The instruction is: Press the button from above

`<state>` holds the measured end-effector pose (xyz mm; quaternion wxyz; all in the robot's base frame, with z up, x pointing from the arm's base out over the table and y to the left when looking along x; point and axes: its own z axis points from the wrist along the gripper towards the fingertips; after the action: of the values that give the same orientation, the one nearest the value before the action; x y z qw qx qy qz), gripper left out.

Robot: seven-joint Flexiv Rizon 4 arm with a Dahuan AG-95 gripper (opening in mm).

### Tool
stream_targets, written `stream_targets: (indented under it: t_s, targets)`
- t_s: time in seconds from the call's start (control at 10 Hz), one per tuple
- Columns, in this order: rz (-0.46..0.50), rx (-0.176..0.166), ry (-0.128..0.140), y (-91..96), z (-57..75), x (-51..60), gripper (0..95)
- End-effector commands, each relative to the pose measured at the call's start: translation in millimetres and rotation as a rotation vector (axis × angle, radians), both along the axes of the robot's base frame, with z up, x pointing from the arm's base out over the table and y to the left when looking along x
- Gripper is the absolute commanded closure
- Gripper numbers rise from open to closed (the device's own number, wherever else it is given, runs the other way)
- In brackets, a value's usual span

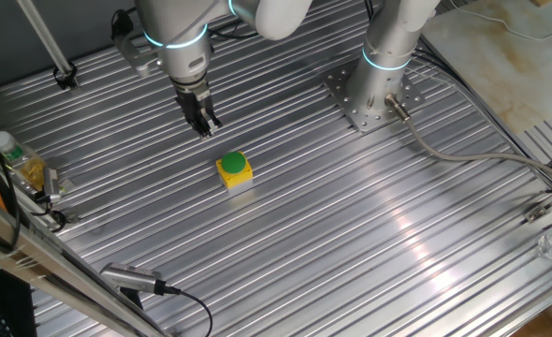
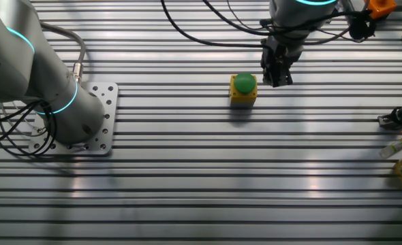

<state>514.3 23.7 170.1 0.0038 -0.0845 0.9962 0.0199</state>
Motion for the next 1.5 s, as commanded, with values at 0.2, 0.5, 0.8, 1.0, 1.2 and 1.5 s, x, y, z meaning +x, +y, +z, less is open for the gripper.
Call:
stream_targets:
  t_s: [0.2,0.5,0.8,1.0,1.2,1.5]
  targets:
    - [-0.007,0.005,0.007,0.4,-0.4,0.3,95.0]
    - [-0.011,0.006,0.003,0.3,-0.4,-0.5,95.0]
    - [-0.025,0.008,0.007,-1.7,0.6,-2.7,95.0]
    - [-0.024,0.003,0.007,-4.6,2.3,-5.2,95.0]
    - [-0.020,0.002,0.009,-5.0,2.5,-5.2,95.0]
    - [0.012,-0.002,0.004,-5.0,2.7,-5.1,95.0]
